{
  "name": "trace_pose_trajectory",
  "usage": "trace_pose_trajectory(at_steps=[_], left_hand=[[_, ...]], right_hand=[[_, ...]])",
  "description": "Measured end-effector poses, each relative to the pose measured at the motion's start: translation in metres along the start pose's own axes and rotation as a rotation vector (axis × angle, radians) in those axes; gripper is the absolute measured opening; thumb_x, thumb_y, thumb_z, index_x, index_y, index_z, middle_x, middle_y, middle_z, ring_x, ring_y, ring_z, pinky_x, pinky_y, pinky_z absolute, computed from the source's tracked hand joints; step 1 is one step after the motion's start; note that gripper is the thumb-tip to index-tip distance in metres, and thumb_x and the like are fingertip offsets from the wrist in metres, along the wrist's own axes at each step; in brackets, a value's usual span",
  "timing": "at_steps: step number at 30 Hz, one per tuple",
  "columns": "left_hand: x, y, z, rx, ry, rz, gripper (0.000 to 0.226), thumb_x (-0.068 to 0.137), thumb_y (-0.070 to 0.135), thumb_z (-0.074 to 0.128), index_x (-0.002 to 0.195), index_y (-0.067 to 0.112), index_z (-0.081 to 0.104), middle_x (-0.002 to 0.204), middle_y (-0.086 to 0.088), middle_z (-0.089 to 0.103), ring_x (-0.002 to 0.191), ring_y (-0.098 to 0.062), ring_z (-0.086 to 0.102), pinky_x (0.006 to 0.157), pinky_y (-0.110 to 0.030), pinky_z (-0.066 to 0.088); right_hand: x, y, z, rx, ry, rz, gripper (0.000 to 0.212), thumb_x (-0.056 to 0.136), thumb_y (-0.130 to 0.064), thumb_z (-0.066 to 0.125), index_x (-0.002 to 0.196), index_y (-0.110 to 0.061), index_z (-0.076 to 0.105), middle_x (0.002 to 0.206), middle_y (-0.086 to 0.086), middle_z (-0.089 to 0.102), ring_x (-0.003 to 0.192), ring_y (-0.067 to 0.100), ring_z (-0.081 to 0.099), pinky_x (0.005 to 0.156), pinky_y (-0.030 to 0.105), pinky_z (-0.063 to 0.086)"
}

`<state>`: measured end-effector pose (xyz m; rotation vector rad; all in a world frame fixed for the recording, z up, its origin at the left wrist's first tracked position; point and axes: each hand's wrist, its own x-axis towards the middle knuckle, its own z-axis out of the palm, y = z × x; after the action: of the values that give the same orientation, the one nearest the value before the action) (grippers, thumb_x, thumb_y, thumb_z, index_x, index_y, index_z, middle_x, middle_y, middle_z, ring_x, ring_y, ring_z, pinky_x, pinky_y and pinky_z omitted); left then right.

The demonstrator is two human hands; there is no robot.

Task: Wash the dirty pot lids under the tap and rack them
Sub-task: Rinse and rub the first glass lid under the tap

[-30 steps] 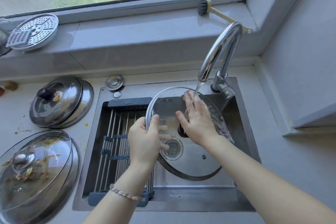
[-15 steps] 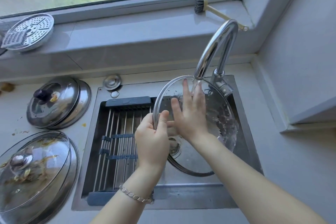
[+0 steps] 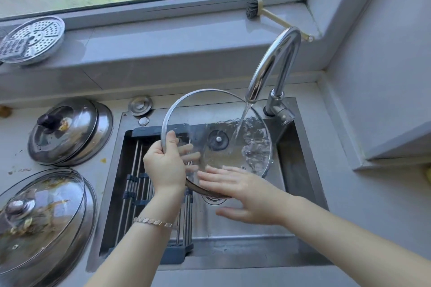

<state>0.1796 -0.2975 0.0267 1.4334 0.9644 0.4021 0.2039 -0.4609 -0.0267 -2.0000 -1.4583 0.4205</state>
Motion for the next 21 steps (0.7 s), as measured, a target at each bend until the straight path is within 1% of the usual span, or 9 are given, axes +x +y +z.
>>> trace_pose_trajectory(at_steps=[2, 3, 6, 8, 11, 14, 17, 19, 21], left_hand=[[0.001, 0.000, -0.003, 0.079, -0.008, -0.060, 0.024, 0.097, 0.020, 0.047, 0.083, 0.001, 0.053, 0.073, -0.020, 0.063, 0.038, -0.011, 0.061, 0.033, -0.024, 0.049], [0.002, -0.003, -0.004, 0.110, -0.016, -0.111, 0.024, 0.097, 0.016, 0.046, 0.083, -0.002, 0.052, 0.068, -0.018, 0.059, 0.034, -0.009, 0.059, 0.032, -0.021, 0.047], [0.004, -0.015, -0.007, 0.048, -0.127, -0.406, 0.023, 0.098, 0.012, 0.040, 0.107, -0.008, 0.047, 0.072, -0.024, 0.059, 0.037, -0.022, 0.063, 0.035, -0.027, 0.052], [0.004, -0.025, -0.007, 0.068, -0.192, -0.583, 0.031, 0.100, 0.018, 0.038, 0.124, -0.001, 0.039, 0.080, -0.027, 0.061, 0.039, -0.025, 0.064, 0.036, -0.028, 0.052], [0.007, -0.040, -0.003, 0.187, -0.240, -0.614, 0.047, 0.100, 0.040, 0.027, 0.138, 0.012, 0.029, 0.093, -0.028, 0.058, 0.060, -0.029, 0.066, 0.051, -0.033, 0.056], [0.011, -0.054, -0.002, 0.326, -0.261, -0.531, 0.054, 0.098, 0.047, 0.024, 0.139, 0.014, 0.034, 0.090, -0.014, 0.052, 0.077, -0.023, 0.055, 0.073, -0.035, 0.050], [0.003, -0.058, -0.001, 0.225, -0.363, -0.698, 0.055, 0.096, 0.052, 0.029, 0.131, 0.013, 0.046, 0.126, -0.014, 0.056, 0.116, -0.029, 0.052, 0.097, -0.045, 0.041], [-0.001, -0.054, 0.002, 0.073, -0.376, -0.756, 0.046, 0.097, 0.048, 0.031, 0.117, 0.013, 0.052, 0.100, -0.010, 0.069, 0.096, -0.026, 0.061, 0.080, -0.041, 0.050], [0.004, -0.051, 0.004, 0.092, -0.359, -0.696, 0.042, 0.098, 0.046, 0.032, 0.125, 0.018, 0.047, 0.090, -0.005, 0.061, 0.081, -0.020, 0.058, 0.068, -0.034, 0.047]], right_hand=[[-0.017, 0.011, 0.000, -0.079, 0.145, 0.011, 0.035, 0.086, -0.024, 0.052, 0.118, -0.013, 0.063, 0.129, 0.001, 0.059, 0.121, 0.013, 0.052, 0.099, 0.029, 0.041], [-0.025, 0.016, -0.003, -0.135, 0.220, 0.018, 0.027, 0.087, -0.024, 0.052, 0.105, -0.013, 0.069, 0.115, 0.001, 0.068, 0.107, 0.014, 0.061, 0.088, 0.030, 0.048], [-0.038, 0.020, -0.017, -0.207, 0.320, 0.041, 0.036, 0.095, -0.035, 0.043, 0.087, -0.013, 0.070, 0.087, -0.004, 0.072, 0.081, 0.010, 0.065, 0.070, 0.025, 0.049], [-0.038, 0.019, -0.027, -0.158, 0.338, 0.118, 0.033, 0.092, -0.038, 0.047, 0.086, -0.012, 0.066, 0.077, -0.004, 0.069, 0.072, 0.007, 0.057, 0.066, 0.021, 0.044], [-0.036, 0.020, -0.038, 0.256, 0.383, 0.427, 0.009, 0.089, -0.024, 0.058, 0.083, -0.018, 0.063, 0.073, -0.002, 0.068, 0.068, 0.009, 0.061, 0.067, 0.026, 0.049], [-0.032, 0.028, -0.046, 0.644, 0.563, 0.723, 0.016, 0.092, -0.010, 0.054, 0.080, -0.017, 0.062, 0.059, 0.001, 0.067, 0.054, 0.011, 0.062, 0.057, 0.027, 0.051], [-0.031, 0.042, -0.045, 0.927, 0.753, 0.955, 0.018, 0.095, -0.015, 0.049, 0.082, -0.009, 0.059, 0.050, -0.001, 0.065, 0.043, 0.009, 0.060, 0.044, 0.019, 0.049], [-0.033, 0.050, -0.034, 1.090, 0.834, 1.089, 0.021, 0.096, -0.020, 0.048, 0.081, -0.011, 0.058, 0.047, -0.002, 0.065, 0.040, 0.008, 0.060, 0.041, 0.017, 0.049], [-0.037, 0.057, -0.019, 1.270, 0.891, 1.216, 0.023, 0.097, -0.023, 0.047, 0.081, -0.012, 0.058, 0.046, -0.003, 0.064, 0.038, 0.007, 0.060, 0.039, 0.015, 0.048]])
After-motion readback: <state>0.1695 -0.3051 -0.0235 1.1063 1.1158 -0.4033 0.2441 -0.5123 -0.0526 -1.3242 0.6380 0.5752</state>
